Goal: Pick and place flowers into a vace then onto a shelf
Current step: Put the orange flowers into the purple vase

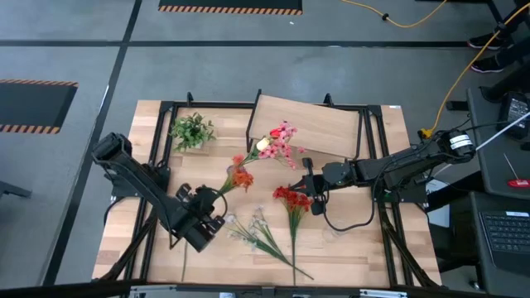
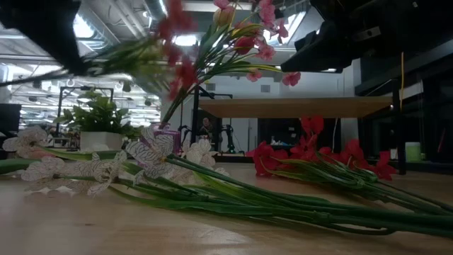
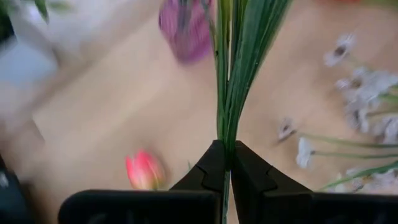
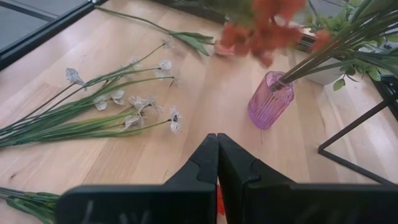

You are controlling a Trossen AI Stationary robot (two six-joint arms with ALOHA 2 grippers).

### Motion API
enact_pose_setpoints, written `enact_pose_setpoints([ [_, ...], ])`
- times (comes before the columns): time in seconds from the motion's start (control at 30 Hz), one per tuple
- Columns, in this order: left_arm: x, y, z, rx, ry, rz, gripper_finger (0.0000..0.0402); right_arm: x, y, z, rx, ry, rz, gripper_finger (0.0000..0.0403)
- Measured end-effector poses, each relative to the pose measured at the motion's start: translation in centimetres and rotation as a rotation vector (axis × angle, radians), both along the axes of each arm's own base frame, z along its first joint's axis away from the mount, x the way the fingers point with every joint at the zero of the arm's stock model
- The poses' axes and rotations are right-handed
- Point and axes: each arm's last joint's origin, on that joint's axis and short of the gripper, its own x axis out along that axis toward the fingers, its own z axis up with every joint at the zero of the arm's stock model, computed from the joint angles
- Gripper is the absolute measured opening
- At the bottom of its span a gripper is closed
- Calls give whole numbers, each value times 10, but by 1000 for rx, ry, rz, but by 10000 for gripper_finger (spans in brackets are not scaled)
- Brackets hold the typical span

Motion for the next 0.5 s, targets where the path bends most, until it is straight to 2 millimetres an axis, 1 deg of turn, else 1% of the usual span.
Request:
enact_pose_setpoints([
  [0.1, -6, 7, 12, 35, -52, -39, 7, 0, 0, 0, 0, 2, 0, 5],
  [0.17, -16, 12, 13, 24, -80, -34, 7, 0, 0, 0, -1, 4, 0, 5],
  [0.23, -27, 15, 7, 11, -112, -18, 6, 0, 0, -1, -2, 10, 0, 5],
  [0.33, -40, 19, -6, 14, -205, -40, 6, 0, 0, -2, -4, 17, 1, 5],
  [0.4, -45, 22, -13, 46, -274, -75, 6, 0, 0, -3, -6, 20, 1, 5],
  [0.5, -51, 28, -13, 149, -374, -124, 6, 0, 0, -2, -6, 18, 1, 5],
])
